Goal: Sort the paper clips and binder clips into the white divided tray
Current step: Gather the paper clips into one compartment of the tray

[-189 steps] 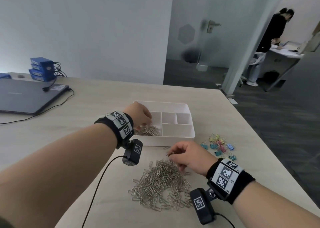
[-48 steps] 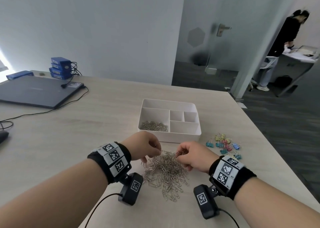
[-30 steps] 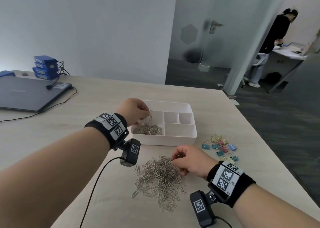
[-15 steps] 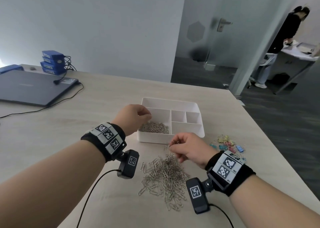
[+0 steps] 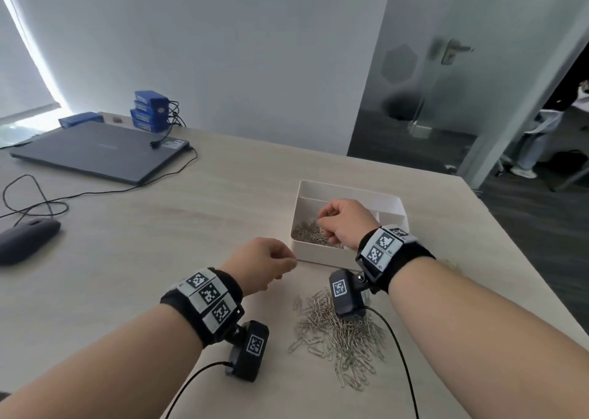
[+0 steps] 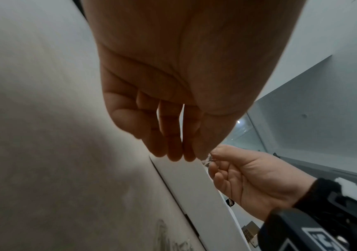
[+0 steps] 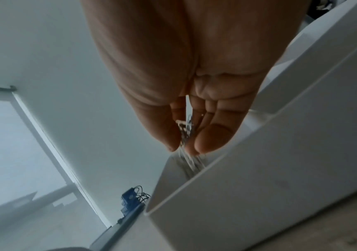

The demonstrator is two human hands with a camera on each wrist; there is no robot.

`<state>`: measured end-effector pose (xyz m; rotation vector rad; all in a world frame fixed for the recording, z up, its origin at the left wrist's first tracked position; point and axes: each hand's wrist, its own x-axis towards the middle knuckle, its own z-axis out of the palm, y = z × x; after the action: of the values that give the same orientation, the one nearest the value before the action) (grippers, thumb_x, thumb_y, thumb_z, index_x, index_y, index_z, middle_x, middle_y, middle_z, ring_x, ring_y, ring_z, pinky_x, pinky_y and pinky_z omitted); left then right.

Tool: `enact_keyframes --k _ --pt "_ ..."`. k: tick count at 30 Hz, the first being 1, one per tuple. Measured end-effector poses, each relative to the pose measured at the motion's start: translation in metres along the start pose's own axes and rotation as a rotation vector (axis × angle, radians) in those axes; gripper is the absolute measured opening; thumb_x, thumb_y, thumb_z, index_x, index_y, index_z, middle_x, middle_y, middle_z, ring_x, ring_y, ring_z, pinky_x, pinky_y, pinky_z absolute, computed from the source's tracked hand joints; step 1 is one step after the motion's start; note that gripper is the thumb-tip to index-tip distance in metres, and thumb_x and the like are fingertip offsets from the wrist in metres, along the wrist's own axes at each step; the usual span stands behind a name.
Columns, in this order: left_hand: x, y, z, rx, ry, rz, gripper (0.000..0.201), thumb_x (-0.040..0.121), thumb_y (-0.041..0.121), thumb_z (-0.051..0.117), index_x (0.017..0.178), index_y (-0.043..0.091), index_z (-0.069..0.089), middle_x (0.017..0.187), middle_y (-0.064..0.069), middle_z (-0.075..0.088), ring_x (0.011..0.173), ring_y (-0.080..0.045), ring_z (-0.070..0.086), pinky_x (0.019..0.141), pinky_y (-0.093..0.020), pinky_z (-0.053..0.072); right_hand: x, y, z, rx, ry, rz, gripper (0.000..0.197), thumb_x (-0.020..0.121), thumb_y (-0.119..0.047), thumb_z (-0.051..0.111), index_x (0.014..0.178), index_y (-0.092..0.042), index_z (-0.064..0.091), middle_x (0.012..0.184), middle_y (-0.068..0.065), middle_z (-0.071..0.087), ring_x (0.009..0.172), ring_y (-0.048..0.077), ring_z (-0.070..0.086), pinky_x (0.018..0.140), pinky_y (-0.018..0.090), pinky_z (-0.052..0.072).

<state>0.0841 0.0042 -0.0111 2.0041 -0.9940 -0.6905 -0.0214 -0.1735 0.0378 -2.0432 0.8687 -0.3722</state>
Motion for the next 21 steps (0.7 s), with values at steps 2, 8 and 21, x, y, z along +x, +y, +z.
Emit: enact_keyframes --k 2,8,21 --pt "-0.003 -0.004 0.002 0.028 -0.017 -0.01 0.006 0.087 0.03 0.07 0.082 0.028 0.073 0.075 0.007 0.069 0.067 -0.014 0.064 0.051 -0.025 0.051 -0.004 0.004 0.003 -0.013 -0.031 0.003 0.014 0.091 -0.015 0.065 0.105 -0.015 0.068 0.083 0.006 0.07 0.071 0.021 0.068 0.069 0.032 0.06" --pt "-0.01 -0.002 0.003 0.202 -0.11 -0.011 0.014 0.089 0.031 0.068 0.099 0.029 0.077 0.084 0.016 0.069 0.072 -0.002 0.061 0.061 -0.018 0.046 -0.034 0.012 -0.019 0.033 0.012 -0.061 0.013 0.095 -0.021 0.059 0.105 -0.019 0.068 0.095 0.004 0.072 0.082 0.017 0.073 0.072 0.036 0.063" --pt "-0.027 0.021 0.042 0.517 -0.227 0.098 0.021 0.086 0.029 0.058 0.091 0.009 0.063 0.106 -0.006 0.055 0.094 -0.026 0.06 0.09 -0.037 0.051 -0.11 0.073 -0.037 -0.611 -0.281 -0.079 0.043 0.098 -0.032 0.051 0.14 -0.028 0.054 0.138 -0.007 0.056 0.122 0.008 0.054 0.108 0.026 0.043"
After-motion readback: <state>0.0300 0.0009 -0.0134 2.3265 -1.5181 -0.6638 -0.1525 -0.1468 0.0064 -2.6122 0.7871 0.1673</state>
